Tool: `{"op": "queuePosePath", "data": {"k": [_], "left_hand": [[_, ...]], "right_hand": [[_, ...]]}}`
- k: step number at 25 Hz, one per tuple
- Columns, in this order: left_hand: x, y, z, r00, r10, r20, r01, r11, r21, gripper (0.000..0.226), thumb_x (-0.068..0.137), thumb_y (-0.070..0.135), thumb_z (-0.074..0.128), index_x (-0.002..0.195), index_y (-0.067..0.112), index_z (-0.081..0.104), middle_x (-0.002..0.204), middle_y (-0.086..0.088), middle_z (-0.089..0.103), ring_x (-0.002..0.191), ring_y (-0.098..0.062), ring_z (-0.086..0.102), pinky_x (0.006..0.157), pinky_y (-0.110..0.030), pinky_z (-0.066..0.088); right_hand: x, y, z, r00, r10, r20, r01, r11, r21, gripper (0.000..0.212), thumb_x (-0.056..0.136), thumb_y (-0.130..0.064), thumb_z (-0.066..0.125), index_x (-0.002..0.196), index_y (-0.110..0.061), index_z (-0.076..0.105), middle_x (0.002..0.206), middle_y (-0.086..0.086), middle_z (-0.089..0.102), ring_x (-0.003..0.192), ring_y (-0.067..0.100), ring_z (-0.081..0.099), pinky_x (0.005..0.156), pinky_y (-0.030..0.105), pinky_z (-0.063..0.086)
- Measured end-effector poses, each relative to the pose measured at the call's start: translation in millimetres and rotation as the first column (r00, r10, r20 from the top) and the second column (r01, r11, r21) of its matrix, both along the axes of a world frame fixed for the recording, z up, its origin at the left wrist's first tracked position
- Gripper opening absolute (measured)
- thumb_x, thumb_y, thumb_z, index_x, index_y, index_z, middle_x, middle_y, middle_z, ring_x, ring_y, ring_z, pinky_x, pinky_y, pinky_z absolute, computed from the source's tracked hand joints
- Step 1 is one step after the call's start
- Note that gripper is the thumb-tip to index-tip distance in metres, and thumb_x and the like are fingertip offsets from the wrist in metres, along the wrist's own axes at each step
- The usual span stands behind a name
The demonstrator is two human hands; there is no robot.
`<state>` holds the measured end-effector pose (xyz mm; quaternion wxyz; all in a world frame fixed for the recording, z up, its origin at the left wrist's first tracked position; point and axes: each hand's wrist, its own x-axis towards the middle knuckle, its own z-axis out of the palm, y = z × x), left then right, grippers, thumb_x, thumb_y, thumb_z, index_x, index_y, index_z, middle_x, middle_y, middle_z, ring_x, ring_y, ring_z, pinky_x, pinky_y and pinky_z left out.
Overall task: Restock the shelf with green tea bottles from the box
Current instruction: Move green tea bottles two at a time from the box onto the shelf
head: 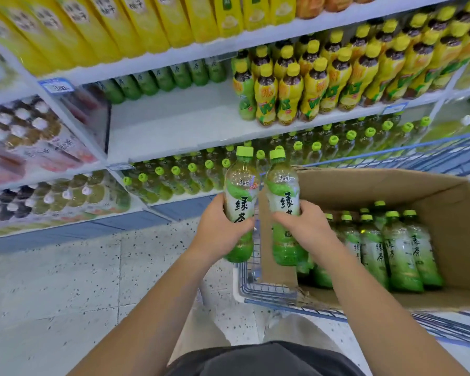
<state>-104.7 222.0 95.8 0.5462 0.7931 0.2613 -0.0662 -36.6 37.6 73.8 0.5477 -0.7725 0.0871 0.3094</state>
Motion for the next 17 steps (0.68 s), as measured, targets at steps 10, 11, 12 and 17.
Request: {"op": "queuePosePath", "data": {"k": [10, 11, 12, 17], "left_hand": [[-30, 212, -4, 0.99, 0.114, 0.08, -0.114, 0.993, -0.007, 0.041, 0.071, 0.024, 0.086, 0.099, 0.036, 0.059, 0.086, 0.015, 0.07, 0.074, 0.008, 0.066, 0.052, -0.01, 0.048], [-31, 233, -4, 0.99, 0.111, 0.085, -0.111, 0.994, -0.01, 0.04, 0.07, 0.025, 0.086, 0.098, 0.036, 0.059, 0.083, 0.016, 0.071, 0.073, 0.008, 0.066, 0.051, -0.009, 0.048], [-32, 253, -4, 0.99, 0.105, 0.09, -0.105, 0.994, -0.011, 0.039, 0.069, 0.025, 0.086, 0.097, 0.036, 0.06, 0.083, 0.019, 0.071, 0.073, 0.008, 0.066, 0.051, -0.009, 0.047], [-36, 350, -9, 0.993, 0.079, 0.092, -0.082, 0.996, 0.026, 0.035, 0.066, 0.028, 0.085, 0.093, 0.034, 0.063, 0.084, 0.024, 0.071, 0.073, 0.003, 0.068, 0.053, -0.012, 0.051]], "right_hand": [[-9, 209, 11, 0.983, 0.109, 0.147, -0.095, 0.991, -0.099, 0.022, 0.07, -0.037, 0.08, 0.085, -0.026, 0.069, 0.072, -0.019, 0.071, 0.061, -0.004, 0.066, 0.051, 0.023, 0.046], [-11, 229, 11, 0.983, 0.103, 0.151, -0.089, 0.991, -0.099, 0.023, 0.07, -0.037, 0.081, 0.086, -0.026, 0.069, 0.073, -0.015, 0.073, 0.063, -0.002, 0.067, 0.053, 0.023, 0.047], [-12, 248, 12, 0.982, 0.106, 0.158, -0.091, 0.991, -0.102, 0.024, 0.07, -0.038, 0.081, 0.088, -0.026, 0.069, 0.076, -0.012, 0.074, 0.068, 0.0, 0.069, 0.055, 0.024, 0.049], [-11, 350, 11, 0.963, 0.139, 0.232, -0.116, 0.987, -0.11, 0.026, 0.074, -0.033, 0.079, 0.096, -0.029, 0.065, 0.085, -0.008, 0.073, 0.075, 0.007, 0.069, 0.058, 0.026, 0.052]]}}
